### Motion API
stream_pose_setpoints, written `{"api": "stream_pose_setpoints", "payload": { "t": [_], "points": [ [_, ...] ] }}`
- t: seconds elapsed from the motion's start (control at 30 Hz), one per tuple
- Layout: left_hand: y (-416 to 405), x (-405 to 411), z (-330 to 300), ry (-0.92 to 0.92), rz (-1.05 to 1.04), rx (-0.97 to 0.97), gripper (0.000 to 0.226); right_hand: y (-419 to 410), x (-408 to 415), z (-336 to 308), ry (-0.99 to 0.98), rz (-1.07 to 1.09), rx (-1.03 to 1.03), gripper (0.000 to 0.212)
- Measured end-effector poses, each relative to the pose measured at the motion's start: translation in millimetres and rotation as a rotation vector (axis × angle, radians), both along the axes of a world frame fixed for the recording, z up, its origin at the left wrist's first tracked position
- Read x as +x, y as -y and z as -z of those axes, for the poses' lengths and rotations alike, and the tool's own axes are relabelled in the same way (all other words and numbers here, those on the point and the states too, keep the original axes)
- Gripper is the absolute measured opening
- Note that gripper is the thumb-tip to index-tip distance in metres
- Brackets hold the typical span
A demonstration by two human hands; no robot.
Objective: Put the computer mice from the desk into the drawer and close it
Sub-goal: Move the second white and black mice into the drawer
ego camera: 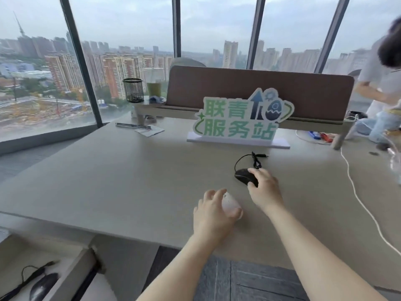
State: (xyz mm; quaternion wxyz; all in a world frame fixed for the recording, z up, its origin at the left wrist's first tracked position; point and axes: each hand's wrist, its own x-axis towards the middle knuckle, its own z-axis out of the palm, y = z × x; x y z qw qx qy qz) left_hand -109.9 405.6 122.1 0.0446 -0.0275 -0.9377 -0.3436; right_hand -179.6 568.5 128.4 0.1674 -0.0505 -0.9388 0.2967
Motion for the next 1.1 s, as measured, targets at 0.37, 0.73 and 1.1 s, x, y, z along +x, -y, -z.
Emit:
{"api": "stream_pose_setpoints", "payload": {
  "t": [0.37,0.73,1.1],
  "points": [
    [4.2,-27.2,18.6,-0.120,-0.064,-0.280,0.039,-2.5,-34.6,14.5,0.156,-0.041,0.052,0.043],
    [155.9,27.0,-11.7,-0.204,-0.457,-0.007,0.051,138.7,48.1,-52.2,-0.183,-0.339,-0.279,0.036],
    [370.6,185.8,23.6,-0.034,-0.962,0.003,0.050,347.8,155.3,-52.4,-0.153,-0.774,-0.465,0.033]
  ]
}}
